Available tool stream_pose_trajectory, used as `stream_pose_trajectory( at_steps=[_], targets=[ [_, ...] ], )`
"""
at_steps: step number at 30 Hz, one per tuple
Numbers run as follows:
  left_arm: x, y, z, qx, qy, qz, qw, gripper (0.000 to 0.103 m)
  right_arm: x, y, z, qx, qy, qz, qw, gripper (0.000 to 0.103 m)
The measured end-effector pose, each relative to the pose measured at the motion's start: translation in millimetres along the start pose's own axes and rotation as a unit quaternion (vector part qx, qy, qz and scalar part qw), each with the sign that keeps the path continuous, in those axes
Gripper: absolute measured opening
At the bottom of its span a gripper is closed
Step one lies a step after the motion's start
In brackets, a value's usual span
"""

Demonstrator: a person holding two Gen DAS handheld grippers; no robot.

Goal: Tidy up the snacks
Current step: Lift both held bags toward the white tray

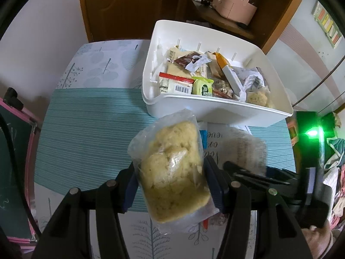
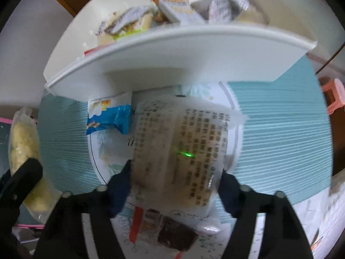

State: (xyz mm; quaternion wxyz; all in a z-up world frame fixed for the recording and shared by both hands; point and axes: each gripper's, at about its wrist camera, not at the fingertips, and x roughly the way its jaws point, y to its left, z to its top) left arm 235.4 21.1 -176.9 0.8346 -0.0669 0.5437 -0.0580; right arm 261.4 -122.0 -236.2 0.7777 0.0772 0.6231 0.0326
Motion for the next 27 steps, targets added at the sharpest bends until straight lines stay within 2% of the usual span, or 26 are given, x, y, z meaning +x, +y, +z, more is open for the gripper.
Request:
stream_pose_trajectory(
  at_steps=[4, 9, 13, 16, 21, 27],
  targets=[
    [-16, -6, 11, 0.007, -0.012, -0.008, 0.9999, 0.056, -40, -10, 2, 0.014, -0.033, 0.025, 0.999, 0.065],
    [-41, -18, 35, 0.022, -0.037, -0.018, 0.9989, 0.056, -106, -16, 17, 0.001, -0.101, 0.045, 0.994, 0.065],
    [-64, -32, 59, 0.044, -0.066, -0.018, 0.9967, 0.056, -159, -12, 31, -0.023, -0.166, 0.047, 0.985, 0.065],
    [-81, -42, 79, 0.060, -0.092, -0.015, 0.9939, 0.056, -191, -10, 40, -0.036, -0.197, 0.054, 0.978, 0.065],
    [-105, -55, 113, 0.077, -0.127, -0.011, 0.9888, 0.056, -229, 0, 61, -0.060, -0.244, 0.047, 0.967, 0.065],
    [-112, -68, 143, 0.093, -0.148, 0.000, 0.9846, 0.056, -248, 3, 88, -0.072, -0.275, 0.029, 0.958, 0.066]
  ],
)
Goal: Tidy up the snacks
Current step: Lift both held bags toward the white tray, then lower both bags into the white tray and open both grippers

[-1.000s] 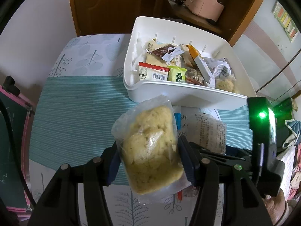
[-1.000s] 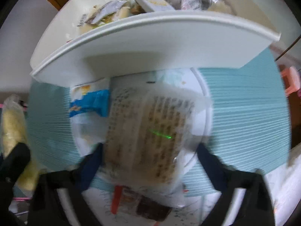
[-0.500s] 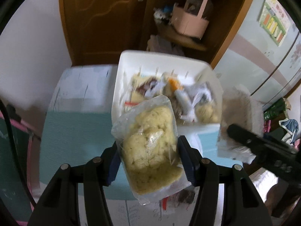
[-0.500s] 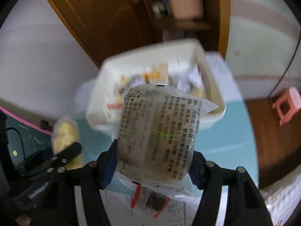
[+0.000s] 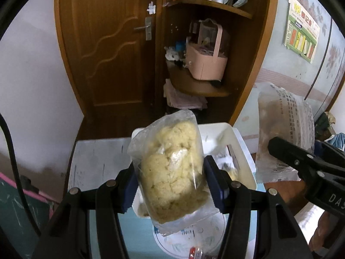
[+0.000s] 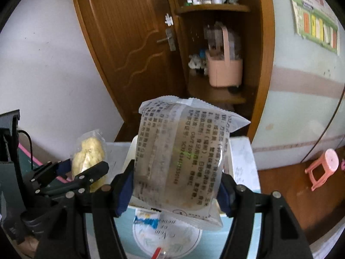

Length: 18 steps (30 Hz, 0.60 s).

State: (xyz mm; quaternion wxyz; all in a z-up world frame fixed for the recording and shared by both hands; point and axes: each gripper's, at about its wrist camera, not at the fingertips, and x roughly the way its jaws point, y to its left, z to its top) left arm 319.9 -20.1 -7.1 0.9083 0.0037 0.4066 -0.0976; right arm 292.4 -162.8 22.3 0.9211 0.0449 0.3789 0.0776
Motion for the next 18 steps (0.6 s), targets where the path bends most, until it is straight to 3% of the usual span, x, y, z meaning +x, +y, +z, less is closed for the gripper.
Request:
stream_pose_trajectory(
  at_steps=[14, 16, 18],
  targets=[
    [25, -7, 22, 0.020, 0.011, 0.022, 0.9995, 0.057, 37, 4, 23, -0.019, 0.010, -0.031, 0.999, 0.067],
    [28, -8, 24, 0.024, 0.011, 0.027, 0.9993, 0.061, 46, 1, 28, -0.015, 0.015, -0.032, 0.999, 0.067],
    [31, -7, 27, 0.025, 0.009, 0.035, 0.9990, 0.075, 52, -1, 31, -0.012, 0.018, -0.036, 0.999, 0.071]
  ],
)
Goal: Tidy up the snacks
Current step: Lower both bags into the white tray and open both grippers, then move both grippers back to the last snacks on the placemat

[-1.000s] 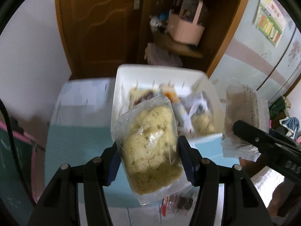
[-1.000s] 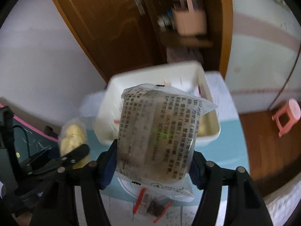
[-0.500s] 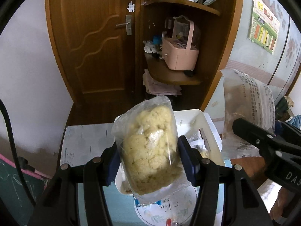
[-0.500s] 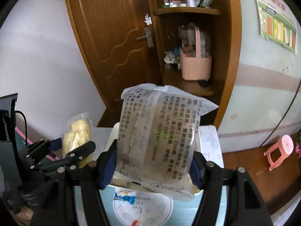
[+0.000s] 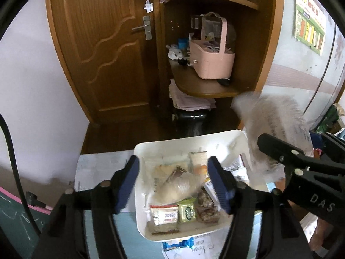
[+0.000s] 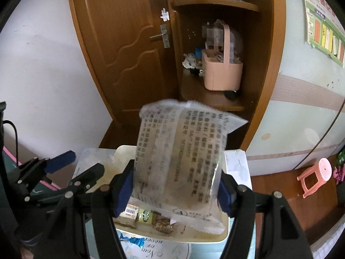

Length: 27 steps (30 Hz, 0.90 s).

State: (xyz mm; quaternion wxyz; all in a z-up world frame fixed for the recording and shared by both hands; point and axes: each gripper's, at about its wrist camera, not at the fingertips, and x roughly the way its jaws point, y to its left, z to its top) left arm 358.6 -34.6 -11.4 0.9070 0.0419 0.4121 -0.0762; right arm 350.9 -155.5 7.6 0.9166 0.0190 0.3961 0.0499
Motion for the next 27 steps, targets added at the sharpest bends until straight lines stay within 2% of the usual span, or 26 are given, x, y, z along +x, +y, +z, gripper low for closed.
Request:
stream_pose_trajectory(
  at_steps=[1, 2, 3, 15, 27],
  targets=[
    [2, 1, 2, -0.001, -0.001, 0.001, 1.0000, 0.079, 3, -1, 2, 0.003, 0.003, -0.004, 1.000, 0.075],
    [2, 2, 2, -0.003, -0.002, 0.001, 1.0000, 0.085, 4, -2, 3, 0.006, 0.005, -0.006, 1.000, 0.075],
    [4, 3, 4, -0.005, -0.003, 0.000, 1.0000, 0.085, 7, -3, 5, 0.008, 0.004, -0.006, 1.000, 0.075],
    [13, 9, 8, -0.007, 0.009, 0.001, 0.9999, 0.086, 13, -5, 8, 0.013, 0.007, -0.017, 1.000, 0.079],
    [2, 3, 0, 0.005, 0.006, 0.003, 1.0000, 0.086, 4, -7, 2, 0.017, 0.007, -0.017, 1.000, 0.079]
  ],
)
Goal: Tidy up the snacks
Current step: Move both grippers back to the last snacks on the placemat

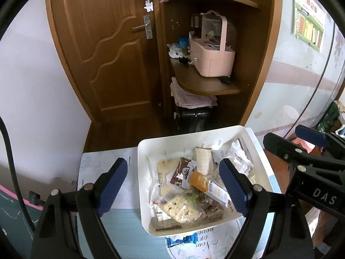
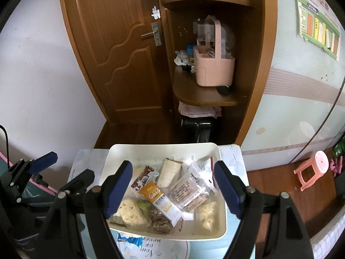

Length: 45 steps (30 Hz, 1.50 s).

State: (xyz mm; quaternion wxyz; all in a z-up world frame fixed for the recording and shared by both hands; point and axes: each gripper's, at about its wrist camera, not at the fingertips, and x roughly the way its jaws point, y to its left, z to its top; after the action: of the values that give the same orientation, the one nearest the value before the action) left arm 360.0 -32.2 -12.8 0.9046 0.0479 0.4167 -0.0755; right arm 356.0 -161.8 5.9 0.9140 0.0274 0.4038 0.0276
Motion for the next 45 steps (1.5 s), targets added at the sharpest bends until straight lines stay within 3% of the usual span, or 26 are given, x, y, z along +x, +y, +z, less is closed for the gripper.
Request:
stream_pose_trajectory(
  at_steps=[10, 16, 23, 30, 34, 39, 45],
  targets=[
    [-18, -4, -32, 0.012, 0.000, -0.003, 0.9999, 0.086, -15, -3, -26, 0.002, 0.008, 0.000, 1.000, 0.079],
    [-20, -1, -68, 0.013, 0.018, -0.007, 0.9997, 0.086, -15, -7, -65, 0.004, 0.037, -0.004, 0.999, 0.079],
    [-5, -2, -136, 0.026, 0.068, -0.011, 0.9973, 0.086, 4, -10, -137, 0.011, 0.115, 0.007, 0.993, 0.079],
    [18, -2, -217, 0.025, 0.141, -0.008, 0.9897, 0.086, 31, -3, -219, -0.006, 0.200, 0.041, 0.979, 0.079],
    [29, 0, -250, 0.023, 0.175, -0.004, 0.9842, 0.086, 40, 8, -257, -0.049, 0.223, 0.075, 0.971, 0.079],
    [35, 7, -267, 0.018, 0.195, -0.002, 0.9807, 0.086, 43, 28, -281, -0.160, 0.200, 0.117, 0.960, 0.079],
    [40, 10, -266, 0.012, 0.198, 0.000, 0.9801, 0.086, 48, 43, -296, -0.287, 0.202, 0.150, 0.924, 0.079]
  ],
)
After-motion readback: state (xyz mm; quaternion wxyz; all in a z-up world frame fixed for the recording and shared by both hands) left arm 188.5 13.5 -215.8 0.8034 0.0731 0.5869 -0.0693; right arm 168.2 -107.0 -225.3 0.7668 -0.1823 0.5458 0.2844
